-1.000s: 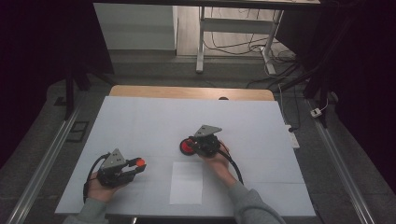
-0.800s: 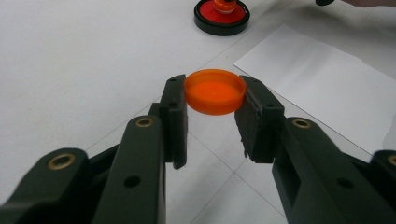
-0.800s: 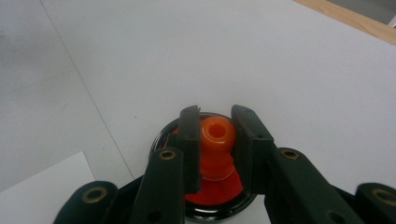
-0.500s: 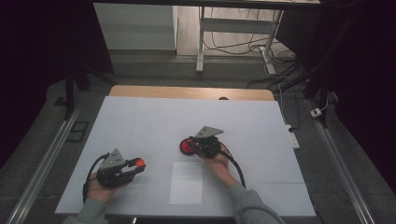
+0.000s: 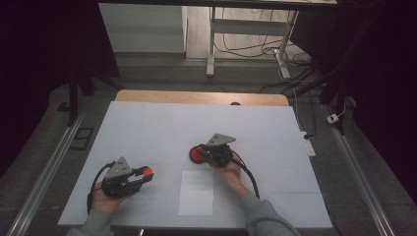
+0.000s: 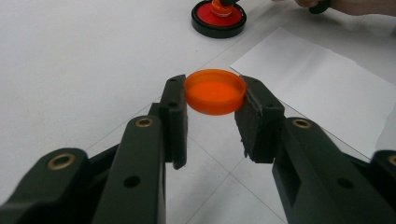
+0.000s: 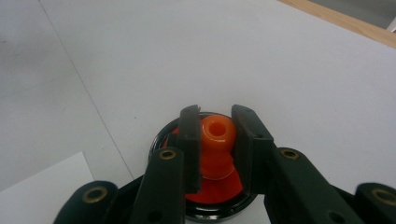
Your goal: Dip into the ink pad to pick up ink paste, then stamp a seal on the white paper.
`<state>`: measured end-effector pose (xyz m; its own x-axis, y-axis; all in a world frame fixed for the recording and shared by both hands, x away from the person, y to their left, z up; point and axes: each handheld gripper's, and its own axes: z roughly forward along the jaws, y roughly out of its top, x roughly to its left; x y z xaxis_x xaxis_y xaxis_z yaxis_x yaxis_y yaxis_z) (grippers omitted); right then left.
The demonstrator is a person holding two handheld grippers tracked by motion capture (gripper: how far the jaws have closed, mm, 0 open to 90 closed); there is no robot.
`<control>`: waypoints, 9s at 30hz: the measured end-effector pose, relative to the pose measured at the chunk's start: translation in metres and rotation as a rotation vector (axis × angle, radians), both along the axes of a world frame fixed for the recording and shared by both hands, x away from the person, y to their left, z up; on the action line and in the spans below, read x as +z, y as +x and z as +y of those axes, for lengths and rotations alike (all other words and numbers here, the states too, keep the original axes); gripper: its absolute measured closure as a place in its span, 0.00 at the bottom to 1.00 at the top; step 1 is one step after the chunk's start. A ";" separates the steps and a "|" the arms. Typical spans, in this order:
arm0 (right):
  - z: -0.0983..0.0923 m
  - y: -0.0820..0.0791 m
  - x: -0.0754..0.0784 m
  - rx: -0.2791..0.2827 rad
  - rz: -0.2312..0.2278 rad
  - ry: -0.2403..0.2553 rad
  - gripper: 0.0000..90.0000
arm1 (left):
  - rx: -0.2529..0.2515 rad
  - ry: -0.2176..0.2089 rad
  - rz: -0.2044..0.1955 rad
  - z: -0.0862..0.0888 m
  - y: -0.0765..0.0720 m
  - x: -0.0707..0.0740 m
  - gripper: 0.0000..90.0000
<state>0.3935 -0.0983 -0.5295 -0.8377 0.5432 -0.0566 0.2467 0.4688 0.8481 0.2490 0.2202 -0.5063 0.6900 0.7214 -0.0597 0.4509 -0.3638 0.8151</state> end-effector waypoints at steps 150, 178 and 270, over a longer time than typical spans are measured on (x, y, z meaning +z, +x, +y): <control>-0.038 -0.001 0.039 -0.005 0.053 0.214 0.82 | 0.029 -0.045 0.011 0.009 0.000 0.001 0.72; -0.072 -0.027 0.055 -0.013 0.029 0.246 0.82 | 0.023 -0.051 0.011 0.010 0.002 0.001 0.72; -0.032 -0.095 0.026 0.230 0.145 0.105 0.82 | 0.000 -0.050 0.021 0.006 0.009 0.000 0.72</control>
<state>0.2988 -0.1302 -0.5039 -0.9348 0.3345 0.1192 0.2664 0.4384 0.8584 0.2582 0.2261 -0.5062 0.6885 0.7168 -0.1103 0.4679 -0.3228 0.8227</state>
